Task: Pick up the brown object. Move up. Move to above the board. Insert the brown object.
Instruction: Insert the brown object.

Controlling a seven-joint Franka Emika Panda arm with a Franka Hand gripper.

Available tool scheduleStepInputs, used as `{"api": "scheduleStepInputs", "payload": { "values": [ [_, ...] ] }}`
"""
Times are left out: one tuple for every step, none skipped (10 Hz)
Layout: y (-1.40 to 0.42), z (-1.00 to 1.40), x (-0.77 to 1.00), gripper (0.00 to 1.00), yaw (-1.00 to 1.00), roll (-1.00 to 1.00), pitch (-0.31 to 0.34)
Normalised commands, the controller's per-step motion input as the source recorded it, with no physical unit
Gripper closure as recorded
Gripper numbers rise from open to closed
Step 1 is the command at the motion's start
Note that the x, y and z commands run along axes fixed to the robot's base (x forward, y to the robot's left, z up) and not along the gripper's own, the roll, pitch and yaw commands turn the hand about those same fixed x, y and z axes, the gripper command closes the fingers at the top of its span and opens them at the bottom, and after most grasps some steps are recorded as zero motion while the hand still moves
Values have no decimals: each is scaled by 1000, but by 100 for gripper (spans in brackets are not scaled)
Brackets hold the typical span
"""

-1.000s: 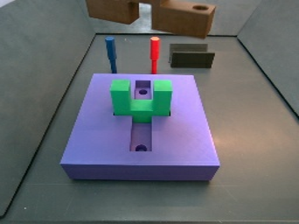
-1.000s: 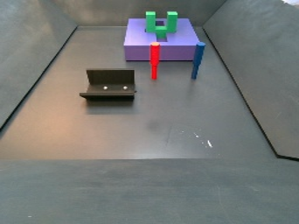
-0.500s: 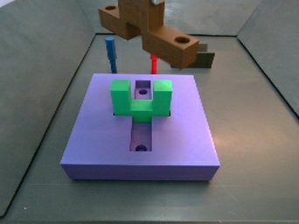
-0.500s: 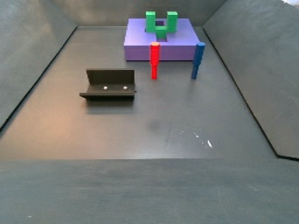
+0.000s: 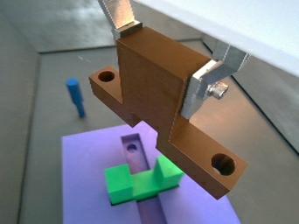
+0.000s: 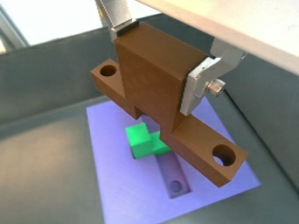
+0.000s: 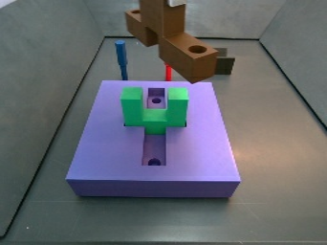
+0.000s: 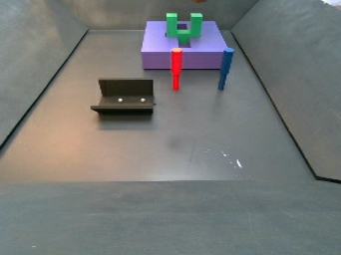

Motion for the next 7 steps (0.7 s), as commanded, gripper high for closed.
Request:
{"api": "scheduleStepInputs", "payload": {
  "values": [
    [0, -186, 426, 100, -471, -324, 0],
    [-151, -249, 486, 100, -483, -146, 96],
    [-120, -291, 311, 100, -703, -93, 0],
    [-97, -346, 186, 100, -837, -44, 0],
    [-66, -286, 34, 100, -854, 0, 120],
    [-9, -189, -71, 100, -897, 61, 200],
    [-100, 0, -160, 100, -831, 190, 201]
  ]
}}
